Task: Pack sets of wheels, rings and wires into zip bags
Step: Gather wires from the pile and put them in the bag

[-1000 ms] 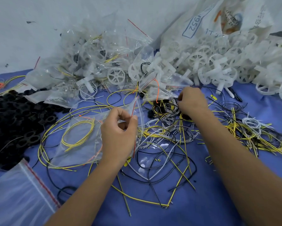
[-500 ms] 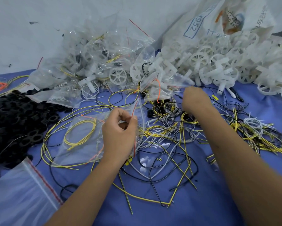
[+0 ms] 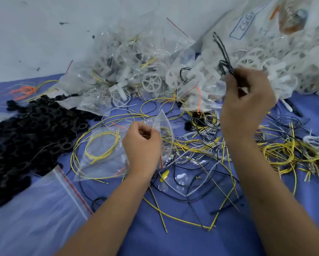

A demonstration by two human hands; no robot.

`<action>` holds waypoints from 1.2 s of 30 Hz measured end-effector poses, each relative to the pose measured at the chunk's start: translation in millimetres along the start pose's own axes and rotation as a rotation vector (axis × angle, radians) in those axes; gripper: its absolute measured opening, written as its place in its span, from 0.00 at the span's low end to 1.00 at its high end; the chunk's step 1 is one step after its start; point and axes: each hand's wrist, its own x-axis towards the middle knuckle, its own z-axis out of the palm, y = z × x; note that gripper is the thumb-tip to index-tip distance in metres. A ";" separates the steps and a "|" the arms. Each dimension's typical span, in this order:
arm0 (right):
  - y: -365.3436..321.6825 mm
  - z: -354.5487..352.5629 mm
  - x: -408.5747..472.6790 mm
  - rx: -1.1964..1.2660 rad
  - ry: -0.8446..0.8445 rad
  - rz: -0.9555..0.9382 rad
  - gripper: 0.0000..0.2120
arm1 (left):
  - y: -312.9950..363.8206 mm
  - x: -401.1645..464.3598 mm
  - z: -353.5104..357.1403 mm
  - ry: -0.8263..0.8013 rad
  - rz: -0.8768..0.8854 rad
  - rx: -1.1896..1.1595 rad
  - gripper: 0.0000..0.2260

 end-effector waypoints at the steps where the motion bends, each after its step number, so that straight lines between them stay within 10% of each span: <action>1: -7.3 5.3 -6.8 0.060 -0.036 0.017 0.07 | -0.6 1.7 -0.4 0.037 -0.016 -0.022 0.06; 9: -26.5 22.2 -53.5 0.308 -0.560 0.338 0.03 | 0.1 7.7 -3.2 0.237 -0.073 -0.194 0.10; 18: -16.3 8.6 -43.3 0.152 -0.911 0.291 0.06 | 2.4 4.8 -4.1 0.224 -0.018 -0.228 0.10; 36: -21.8 27.8 -76.2 0.168 -0.973 0.204 0.07 | 21.8 -16.5 -0.9 0.027 0.437 -0.028 0.09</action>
